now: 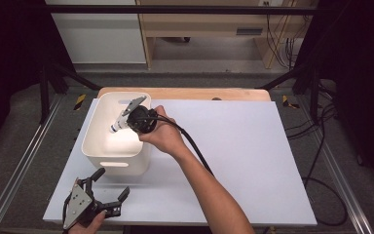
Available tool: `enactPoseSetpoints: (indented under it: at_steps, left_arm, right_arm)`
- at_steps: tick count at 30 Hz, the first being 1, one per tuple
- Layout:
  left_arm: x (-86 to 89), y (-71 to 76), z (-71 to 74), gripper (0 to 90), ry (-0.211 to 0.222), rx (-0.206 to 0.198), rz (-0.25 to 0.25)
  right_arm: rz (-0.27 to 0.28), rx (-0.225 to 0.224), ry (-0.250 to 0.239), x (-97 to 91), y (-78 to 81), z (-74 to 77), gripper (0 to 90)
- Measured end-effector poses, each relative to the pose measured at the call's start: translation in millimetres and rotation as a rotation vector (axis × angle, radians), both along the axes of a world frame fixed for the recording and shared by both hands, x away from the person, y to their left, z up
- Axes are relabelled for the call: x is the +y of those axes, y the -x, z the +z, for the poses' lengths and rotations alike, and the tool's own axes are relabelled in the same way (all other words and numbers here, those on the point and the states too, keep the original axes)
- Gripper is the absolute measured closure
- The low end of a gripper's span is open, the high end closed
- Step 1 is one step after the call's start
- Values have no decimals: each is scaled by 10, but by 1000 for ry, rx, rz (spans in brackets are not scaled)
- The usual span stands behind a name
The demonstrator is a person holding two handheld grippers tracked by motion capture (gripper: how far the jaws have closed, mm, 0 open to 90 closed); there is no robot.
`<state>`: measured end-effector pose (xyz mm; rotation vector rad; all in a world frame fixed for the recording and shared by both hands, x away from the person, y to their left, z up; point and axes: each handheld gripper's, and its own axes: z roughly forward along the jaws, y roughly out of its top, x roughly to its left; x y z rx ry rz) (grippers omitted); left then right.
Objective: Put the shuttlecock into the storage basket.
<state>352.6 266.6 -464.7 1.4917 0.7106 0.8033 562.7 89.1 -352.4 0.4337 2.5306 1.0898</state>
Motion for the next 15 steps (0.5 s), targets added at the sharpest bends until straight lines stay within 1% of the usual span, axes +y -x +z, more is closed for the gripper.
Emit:
enactPoseSetpoints:
  at_steps: [1,4,5,6,7,8,9,11,12,15]
  left_arm:
    - [0,-1,-1,11,0,0,0]
    - [2,-4,-3,11,1,1,0]
    - [2,-5,-3,11,0,1,0]
    - [2,-5,-2,11,-1,1,-1]
    - [1,-5,-3,11,-2,1,-1]
    - [0,-5,-3,11,-2,1,-1]
    - [-1,-5,-4,11,-1,1,-1]
    - [-7,-6,-4,11,-3,1,-2]
    - [-9,-5,-4,11,-2,1,-2]
    - [-13,-5,-5,11,-6,2,-3]
  right_arm:
    - [2,-1,2,0,-2,-4,892]
    - [-4,25,4,-2,4,-24,870]
    - [6,41,5,-4,14,-36,846]
    - [-1,38,6,-11,31,-36,800]
    - [-14,37,-5,-24,46,-31,743]
    - [-25,44,-17,-44,64,-19,706]
    - [-27,47,-25,-65,86,-4,676]
    - [-33,36,-46,-110,150,44,623]
    - [-35,32,-62,-133,185,77,603]
    - [-36,13,-114,-203,281,179,581]
